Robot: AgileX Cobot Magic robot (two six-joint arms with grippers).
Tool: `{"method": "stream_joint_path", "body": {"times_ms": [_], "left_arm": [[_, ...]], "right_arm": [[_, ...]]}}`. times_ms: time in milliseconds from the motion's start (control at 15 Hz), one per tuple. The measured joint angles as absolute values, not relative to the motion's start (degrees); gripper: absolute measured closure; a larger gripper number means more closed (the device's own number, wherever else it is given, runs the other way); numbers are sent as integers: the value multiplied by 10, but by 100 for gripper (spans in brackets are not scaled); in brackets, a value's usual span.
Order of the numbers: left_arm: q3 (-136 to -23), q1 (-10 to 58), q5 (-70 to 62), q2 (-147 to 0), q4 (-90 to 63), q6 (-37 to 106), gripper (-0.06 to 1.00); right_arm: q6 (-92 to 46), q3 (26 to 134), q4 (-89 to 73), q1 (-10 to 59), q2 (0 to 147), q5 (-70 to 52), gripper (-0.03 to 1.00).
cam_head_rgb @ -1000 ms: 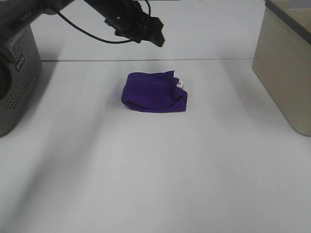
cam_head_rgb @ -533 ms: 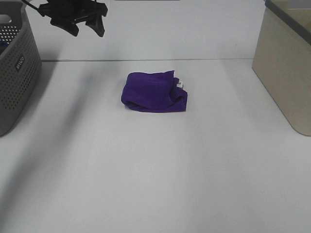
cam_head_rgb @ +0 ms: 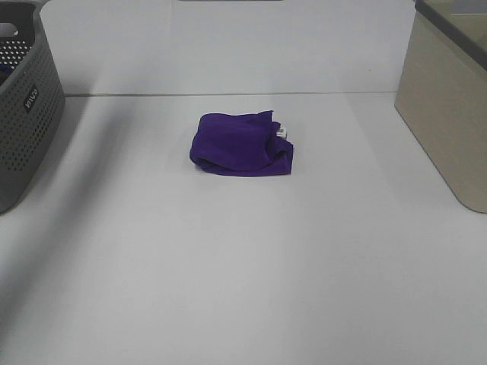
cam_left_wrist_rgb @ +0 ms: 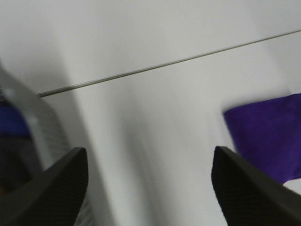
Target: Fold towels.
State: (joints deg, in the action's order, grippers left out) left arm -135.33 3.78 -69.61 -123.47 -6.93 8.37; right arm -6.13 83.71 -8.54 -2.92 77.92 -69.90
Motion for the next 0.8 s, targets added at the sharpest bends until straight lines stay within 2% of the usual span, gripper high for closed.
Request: {"method": "stream_joint_path", "body": {"times_ms": [133,467,600,667,733,800], "left_arm": [[-1263,19,-696,-1161,-27,84,27],[-890,-78,-696,-871,-26,104,27],[-755,-81,-670,-744,-28,124,27],[-724,-81,-661,-718,-29,125,27],[-619,-81,-628,-600,-36,125,27],[-576,-81,-619,-556,-36,125,27]], "right_arm": [[-61,772,-87,-29,714,-699,18],[-48,585,-87,-29,489,-700,18],[-46,530,-85,-29,394,-696,18],[-42,518,-84,-29,374,-688,18],[-36,460,-82,-29,288,-647,18],[-36,437,-79,-29,256,-638,18]]}}
